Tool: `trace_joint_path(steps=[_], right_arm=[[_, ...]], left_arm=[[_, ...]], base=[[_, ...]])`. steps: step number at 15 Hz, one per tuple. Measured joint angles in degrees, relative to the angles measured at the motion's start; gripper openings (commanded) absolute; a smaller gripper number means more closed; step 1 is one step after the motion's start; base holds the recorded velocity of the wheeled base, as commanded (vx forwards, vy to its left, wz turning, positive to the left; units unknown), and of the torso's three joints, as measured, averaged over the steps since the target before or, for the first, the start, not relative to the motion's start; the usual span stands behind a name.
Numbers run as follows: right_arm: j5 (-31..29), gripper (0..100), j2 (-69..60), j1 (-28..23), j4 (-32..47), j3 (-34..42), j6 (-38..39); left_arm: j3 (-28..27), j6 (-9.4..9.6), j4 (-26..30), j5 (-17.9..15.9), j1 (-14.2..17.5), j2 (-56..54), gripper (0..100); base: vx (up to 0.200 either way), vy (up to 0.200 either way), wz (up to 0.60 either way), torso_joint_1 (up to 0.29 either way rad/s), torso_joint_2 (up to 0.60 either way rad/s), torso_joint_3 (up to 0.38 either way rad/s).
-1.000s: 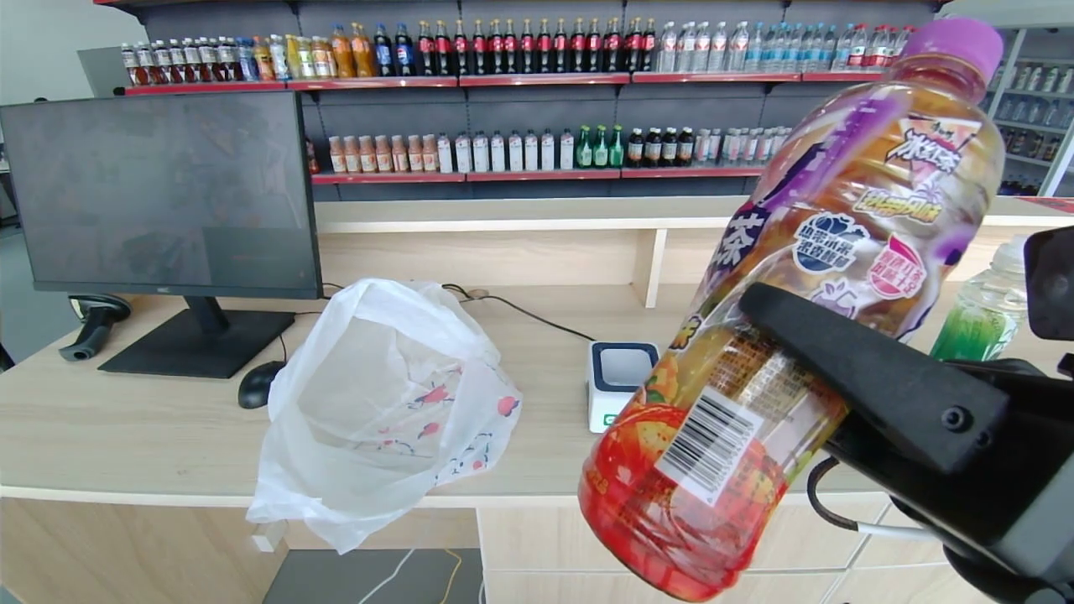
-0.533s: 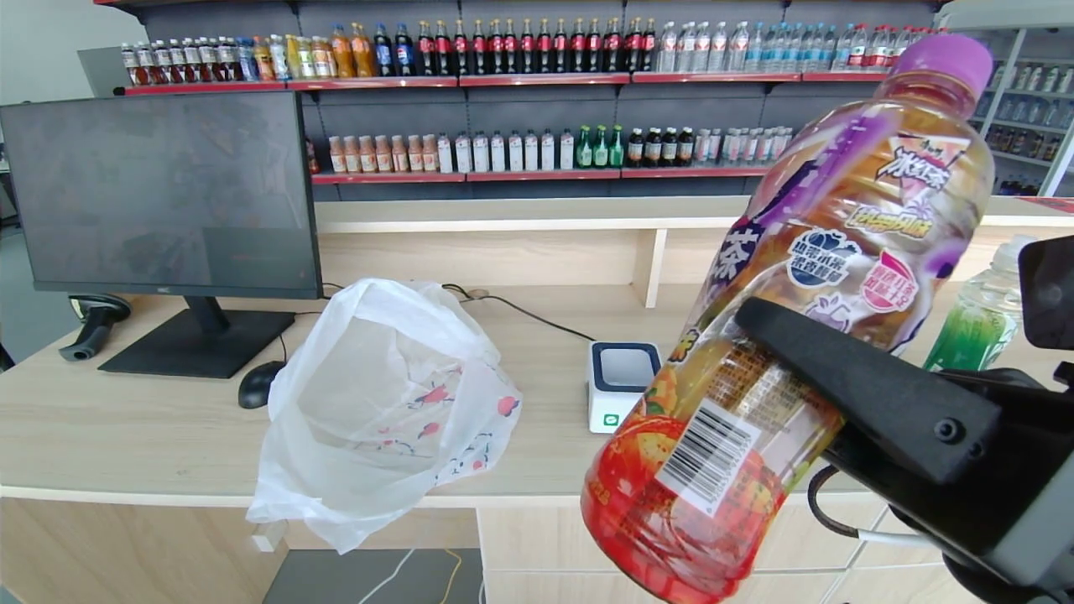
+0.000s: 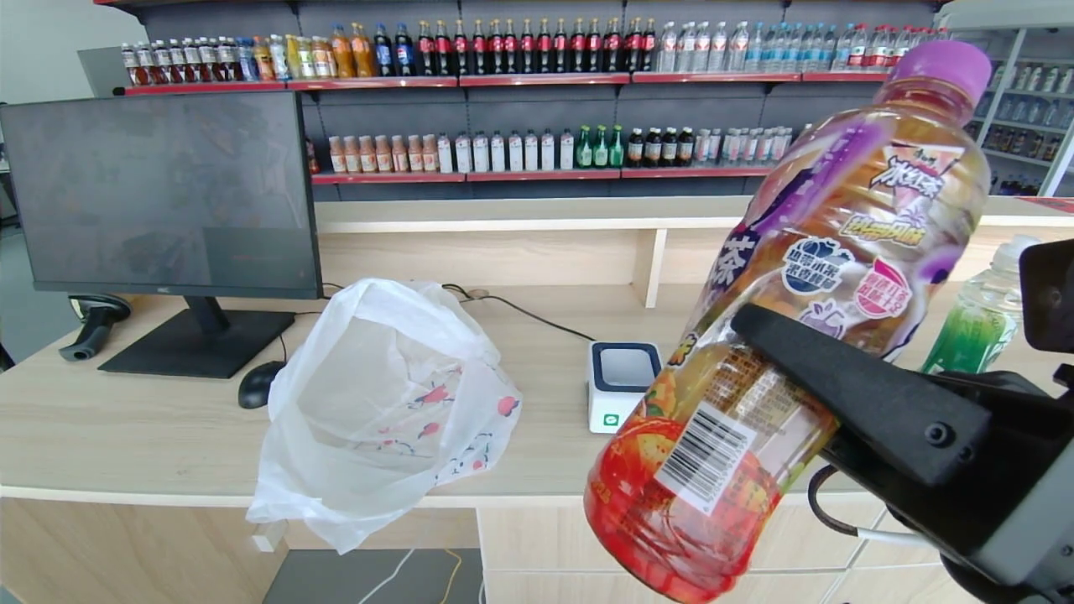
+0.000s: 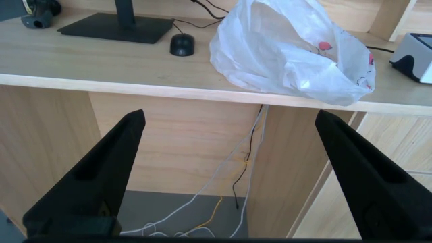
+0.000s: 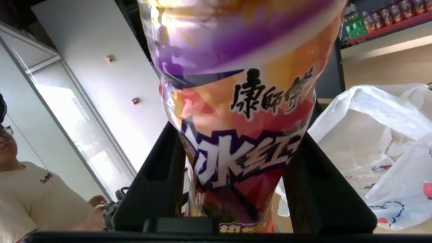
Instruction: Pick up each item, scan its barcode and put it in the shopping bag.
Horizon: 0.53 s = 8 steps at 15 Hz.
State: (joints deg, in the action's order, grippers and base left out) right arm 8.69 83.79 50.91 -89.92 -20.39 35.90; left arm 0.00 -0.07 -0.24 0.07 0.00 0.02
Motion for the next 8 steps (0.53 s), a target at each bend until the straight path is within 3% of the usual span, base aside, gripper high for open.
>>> trace_joint_path(steps=[3,8], right_arm=[[-0.1,0,0.6,-3.0,0.0,0.9,-6.0],[-0.1,0,1.5,-14.0,0.0,1.9,-18.6]], left_arm=[[0.0,0.00,0.0,0.0,0.0,0.0,100],[0.0,-0.02,0.0,0.0,0.0,0.0,100]], base=[[0.000,0.000,0.00,0.000,0.00,0.000],[0.000,0.000,0.00,0.000,0.00,0.000]])
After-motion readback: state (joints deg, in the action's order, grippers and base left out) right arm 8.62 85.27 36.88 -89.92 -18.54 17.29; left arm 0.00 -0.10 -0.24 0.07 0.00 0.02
